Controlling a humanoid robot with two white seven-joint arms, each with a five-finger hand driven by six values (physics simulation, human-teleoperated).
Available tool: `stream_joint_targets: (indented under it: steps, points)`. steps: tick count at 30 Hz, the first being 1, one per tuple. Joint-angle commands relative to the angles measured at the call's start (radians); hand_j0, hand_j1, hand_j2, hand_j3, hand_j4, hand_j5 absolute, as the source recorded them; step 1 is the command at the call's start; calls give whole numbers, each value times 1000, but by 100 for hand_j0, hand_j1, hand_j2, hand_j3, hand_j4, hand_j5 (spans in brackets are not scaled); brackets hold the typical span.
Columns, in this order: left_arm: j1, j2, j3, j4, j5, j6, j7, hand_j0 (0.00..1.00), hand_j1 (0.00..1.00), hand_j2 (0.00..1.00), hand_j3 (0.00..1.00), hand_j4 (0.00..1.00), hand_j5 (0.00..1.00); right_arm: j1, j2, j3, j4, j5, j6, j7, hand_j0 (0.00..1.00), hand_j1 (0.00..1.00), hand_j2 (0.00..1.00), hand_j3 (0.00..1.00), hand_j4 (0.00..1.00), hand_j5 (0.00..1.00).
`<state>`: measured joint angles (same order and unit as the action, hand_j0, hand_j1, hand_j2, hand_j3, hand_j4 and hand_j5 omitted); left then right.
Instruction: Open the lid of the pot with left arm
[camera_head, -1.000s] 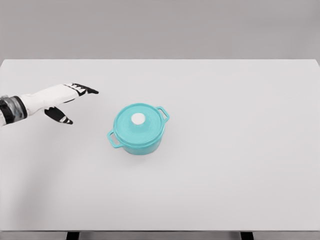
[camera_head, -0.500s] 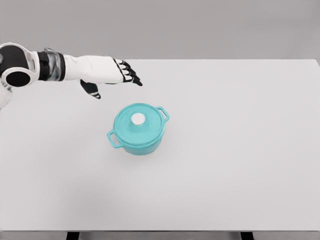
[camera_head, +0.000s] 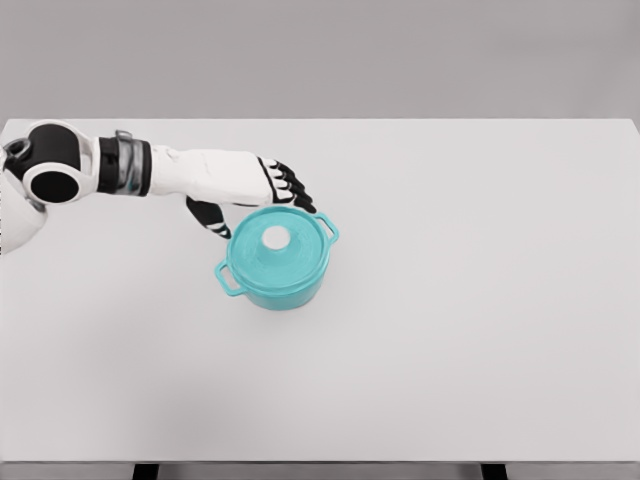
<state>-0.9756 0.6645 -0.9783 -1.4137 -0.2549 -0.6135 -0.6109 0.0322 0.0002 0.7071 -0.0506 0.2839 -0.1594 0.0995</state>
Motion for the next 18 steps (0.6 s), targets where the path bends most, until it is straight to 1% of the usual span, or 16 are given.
stream_joint_targets:
  steps: [1,6,8,9,11,14,18]
  points:
    - [0,-8,-5,-1,5,3,0,100,100,100,100,100,100,0,0,0,0,0,0,0,100,100,100,100,100,100]
    - [2,-9,-6,-5,5,3,0,100,100,100,100,100,100,2,0,0,0,0,0,0,100,100,100,100,100,100]
    - [2,-22,-8,-4,3,3,0,96,96,96,96,96,96,2,0,0,0,0,0,0,100,100,100,100,100,100]
    - [2,-23,-19,-2,2,3,0,92,92,92,92,92,92,0,0,0,0,0,0,0,100,100,100,100,100,100]
    - [2,-25,-23,-4,-26,3,0,86,86,86,86,86,86,0,0,0,0,0,0,0,100,100,100,100,100,100]
    - [11,-25,-25,-4,-30,3,0,84,84,84,84,84,84,2,0,0,0,0,0,0,100,100,100,100,100,100]
    - [18,-29,-26,-4,-37,3,0,84,84,84,84,84,84,0,0,0,0,0,0,0,100,100,100,100,100,100]
